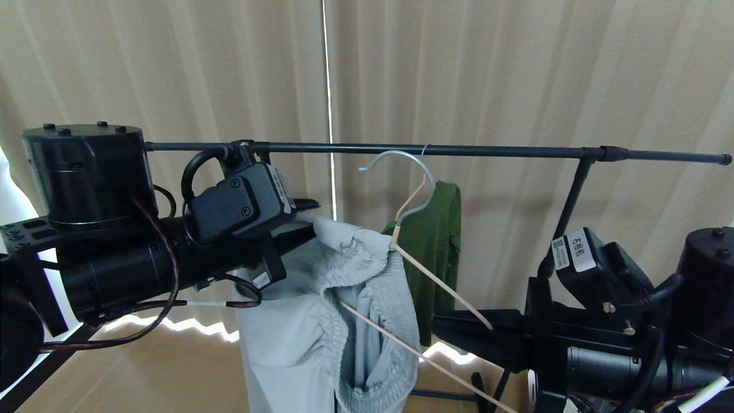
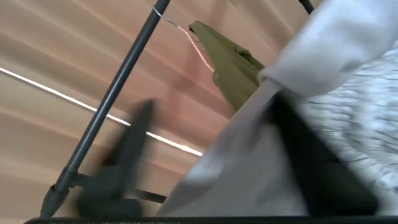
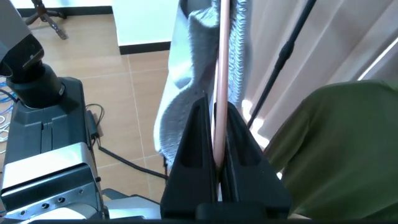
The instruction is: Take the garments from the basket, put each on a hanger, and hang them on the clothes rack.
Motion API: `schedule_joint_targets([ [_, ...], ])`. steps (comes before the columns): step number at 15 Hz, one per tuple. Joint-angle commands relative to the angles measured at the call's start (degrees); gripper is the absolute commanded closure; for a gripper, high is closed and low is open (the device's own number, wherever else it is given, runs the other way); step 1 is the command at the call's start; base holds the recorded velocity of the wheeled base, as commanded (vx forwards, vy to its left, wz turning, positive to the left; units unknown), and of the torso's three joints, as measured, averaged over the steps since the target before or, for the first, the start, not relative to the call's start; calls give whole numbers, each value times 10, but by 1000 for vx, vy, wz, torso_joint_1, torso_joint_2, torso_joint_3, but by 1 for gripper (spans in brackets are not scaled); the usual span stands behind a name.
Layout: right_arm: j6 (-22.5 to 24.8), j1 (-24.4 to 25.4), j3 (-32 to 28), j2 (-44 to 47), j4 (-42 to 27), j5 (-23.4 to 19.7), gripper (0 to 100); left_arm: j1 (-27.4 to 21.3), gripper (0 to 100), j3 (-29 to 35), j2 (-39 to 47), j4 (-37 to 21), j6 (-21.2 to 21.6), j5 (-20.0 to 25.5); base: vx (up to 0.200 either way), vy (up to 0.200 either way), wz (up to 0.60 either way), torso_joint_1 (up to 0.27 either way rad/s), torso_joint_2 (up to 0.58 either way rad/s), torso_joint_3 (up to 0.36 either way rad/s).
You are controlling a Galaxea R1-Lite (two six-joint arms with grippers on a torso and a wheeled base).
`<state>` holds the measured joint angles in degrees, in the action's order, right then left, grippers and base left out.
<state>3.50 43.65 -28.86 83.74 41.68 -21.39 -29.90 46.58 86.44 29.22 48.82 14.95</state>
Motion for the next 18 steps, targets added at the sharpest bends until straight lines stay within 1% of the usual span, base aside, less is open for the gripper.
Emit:
schedule_joint_targets([
  [1, 0, 0, 1, -2, 0, 0, 100, 0, 100, -2, -1, 0, 0, 0, 0, 0, 0, 0, 0, 0],
  [5, 0, -1, 10, -6, 2, 1, 100, 0, 100, -7, -1, 0, -1, -1, 0, 0, 0, 0, 0, 0],
  [9, 0, -3, 10, -14, 2, 6, 100, 1, 100, -54, 2, 89, -7, -5, 0, 0, 0, 0, 0, 0],
  [11, 0, -3, 8, -13, 1, 7, 100, 1, 100, -55, 1, 92, -7, -6, 0, 0, 0, 0, 0, 0],
  [12, 0, -4, 8, -13, 0, 7, 0, 2, 100, -56, 1, 92, -7, -7, 0, 0, 0, 0, 0, 0],
  [13, 0, -8, 8, -13, 1, 7, 0, 5, 100, -56, 1, 92, -7, -9, 0, 0, 0, 0, 0, 0],
  [15, -1, -23, 5, -13, 6, 33, 0, 16, 100, -62, -2, 92, -7, -20, 0, 0, 0, 0, 0, 0],
  [16, -1, -24, 6, -13, 6, 50, 0, 25, 100, -69, -8, 92, -7, -37, 0, 0, 0, 0, 0, 0],
  [17, -1, -27, 6, -12, 7, 55, 0, 30, 100, -72, -14, 92, -7, -50, 0, 0, 0, 0, 0, 0],
  [18, 1, -35, 4, -13, 8, 71, 0, 44, 100, -84, -28, 90, -8, -99, 0, 0, 0, 0, 0, 0],
])
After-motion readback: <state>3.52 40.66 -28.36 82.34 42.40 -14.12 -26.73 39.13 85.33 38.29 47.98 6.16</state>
